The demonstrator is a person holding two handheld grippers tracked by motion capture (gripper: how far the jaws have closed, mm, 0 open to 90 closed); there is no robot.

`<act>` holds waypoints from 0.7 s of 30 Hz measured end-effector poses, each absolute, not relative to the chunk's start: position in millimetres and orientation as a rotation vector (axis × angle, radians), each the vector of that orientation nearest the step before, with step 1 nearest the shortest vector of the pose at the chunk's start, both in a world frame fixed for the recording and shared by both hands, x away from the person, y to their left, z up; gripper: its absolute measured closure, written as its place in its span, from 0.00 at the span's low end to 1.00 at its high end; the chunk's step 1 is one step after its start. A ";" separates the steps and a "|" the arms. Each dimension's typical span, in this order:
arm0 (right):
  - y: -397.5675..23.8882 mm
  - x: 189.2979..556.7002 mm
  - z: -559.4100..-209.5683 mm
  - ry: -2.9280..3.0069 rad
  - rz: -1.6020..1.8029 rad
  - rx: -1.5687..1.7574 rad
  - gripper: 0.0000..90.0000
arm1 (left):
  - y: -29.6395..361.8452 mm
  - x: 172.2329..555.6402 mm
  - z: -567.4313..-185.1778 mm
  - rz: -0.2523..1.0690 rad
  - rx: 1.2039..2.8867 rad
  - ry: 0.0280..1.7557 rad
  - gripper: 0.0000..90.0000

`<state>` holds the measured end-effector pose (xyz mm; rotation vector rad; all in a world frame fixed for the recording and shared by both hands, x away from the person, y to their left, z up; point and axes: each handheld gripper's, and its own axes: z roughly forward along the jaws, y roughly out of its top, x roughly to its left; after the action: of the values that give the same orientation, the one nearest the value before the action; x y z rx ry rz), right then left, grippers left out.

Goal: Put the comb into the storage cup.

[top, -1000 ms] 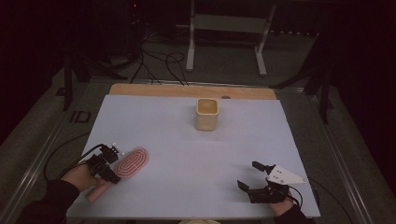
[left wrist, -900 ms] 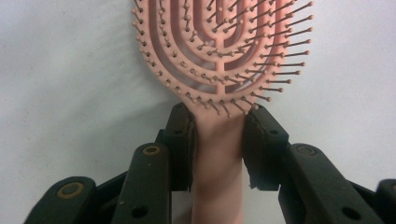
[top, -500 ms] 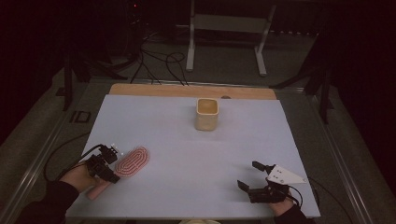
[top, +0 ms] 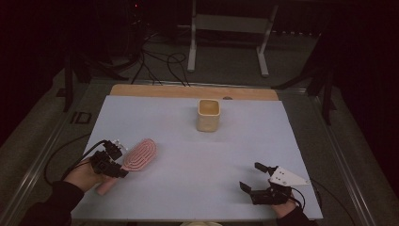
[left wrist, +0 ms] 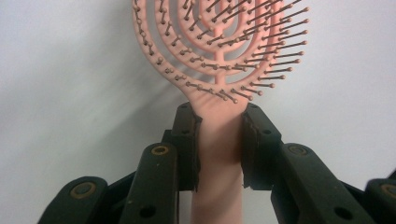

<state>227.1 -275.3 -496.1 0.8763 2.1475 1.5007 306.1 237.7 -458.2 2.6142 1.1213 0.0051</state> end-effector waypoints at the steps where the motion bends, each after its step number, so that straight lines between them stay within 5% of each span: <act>1: -275.6 227.5 -496.5 2.148 1.498 0.876 0.10 | 235.6 306.4 -456.8 0.020 2.601 1.120 0.79; 21: -276.2 227.2 -496.7 2.150 1.500 0.878 0.10 | 183.5 313.6 -443.3 0.054 2.420 0.896 0.79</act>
<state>227.2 -276.2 -496.7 0.8778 2.1499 1.5004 313.6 183.5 -443.3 2.4198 0.8963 0.0536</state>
